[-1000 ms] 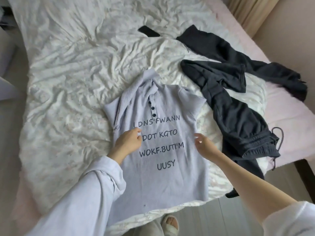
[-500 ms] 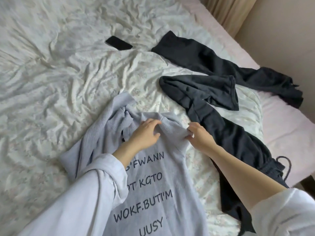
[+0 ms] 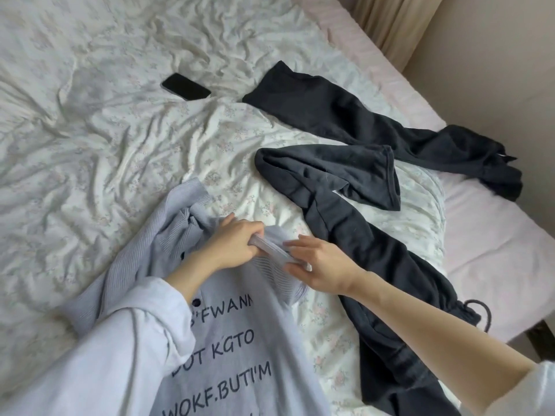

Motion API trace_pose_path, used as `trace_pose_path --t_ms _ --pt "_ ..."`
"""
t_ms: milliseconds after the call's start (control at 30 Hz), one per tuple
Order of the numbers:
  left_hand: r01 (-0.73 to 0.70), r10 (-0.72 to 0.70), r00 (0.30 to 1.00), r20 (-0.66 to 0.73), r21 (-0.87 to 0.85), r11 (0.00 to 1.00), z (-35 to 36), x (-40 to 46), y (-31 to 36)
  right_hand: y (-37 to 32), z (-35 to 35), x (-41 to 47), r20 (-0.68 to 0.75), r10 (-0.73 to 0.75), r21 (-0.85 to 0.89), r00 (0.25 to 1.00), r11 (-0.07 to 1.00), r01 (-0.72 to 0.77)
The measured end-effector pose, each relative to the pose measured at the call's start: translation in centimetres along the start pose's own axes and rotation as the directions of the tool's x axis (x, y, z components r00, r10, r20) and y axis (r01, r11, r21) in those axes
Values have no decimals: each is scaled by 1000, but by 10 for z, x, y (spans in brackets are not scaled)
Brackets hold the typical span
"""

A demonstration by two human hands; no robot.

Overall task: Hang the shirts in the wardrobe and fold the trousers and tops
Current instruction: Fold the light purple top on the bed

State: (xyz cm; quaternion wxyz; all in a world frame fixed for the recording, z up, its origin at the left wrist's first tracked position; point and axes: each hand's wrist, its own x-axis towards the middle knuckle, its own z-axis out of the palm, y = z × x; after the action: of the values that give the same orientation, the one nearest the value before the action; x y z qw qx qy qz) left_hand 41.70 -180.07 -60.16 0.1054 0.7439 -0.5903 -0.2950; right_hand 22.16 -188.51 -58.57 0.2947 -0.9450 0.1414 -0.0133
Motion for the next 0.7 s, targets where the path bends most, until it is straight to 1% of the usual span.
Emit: trace_pose_path --t_ms 67,100,200,267,333,400,433,500,533,600,633,700 --pt "37 -37 999 -6 -51 998 -2 -6 -3 3 -4 -1 155 80 -55 985 996 -73" --pt "46 -48 999 -15 -85 995 -2 -10 -3 6 -7 -3 203 129 -107 971 988 -109" --pt "64 -73 996 -44 -182 981 -5 -19 -1 14 -22 -7 250 210 -282 945 950 -137" --pt "65 -78 995 -54 -211 975 -6 -24 -2 18 -35 -11 296 262 -386 918 912 -136" --pt "113 -127 990 -56 -203 973 -9 -32 -6 24 -50 -23 328 336 -506 883 852 -137" --pt "183 -197 979 -48 -210 960 -14 -40 -12 33 -65 -37 327 443 -548 835 809 -215" --pt "199 -210 977 -38 -196 960 -17 -43 -10 34 -73 -44 301 481 -526 824 804 -277" --pt "199 -202 979 -15 -115 973 -20 -43 1 32 -81 -53 202 507 -442 838 811 -384" --pt "193 -194 981 -2 -69 979 -20 -41 9 29 -84 -57 124 511 -416 851 805 -423" --pt "174 -173 985 21 -31 984 -20 -34 24 23 -89 -66 -100 492 -433 865 761 -483" --pt "174 -173 985 27 -20 985 -20 -31 29 22 -92 -70 -199 479 -450 855 730 -514" --pt "194 -195 980 30 23 981 -21 -25 36 25 -100 -82 -327 446 -469 833 689 -553"
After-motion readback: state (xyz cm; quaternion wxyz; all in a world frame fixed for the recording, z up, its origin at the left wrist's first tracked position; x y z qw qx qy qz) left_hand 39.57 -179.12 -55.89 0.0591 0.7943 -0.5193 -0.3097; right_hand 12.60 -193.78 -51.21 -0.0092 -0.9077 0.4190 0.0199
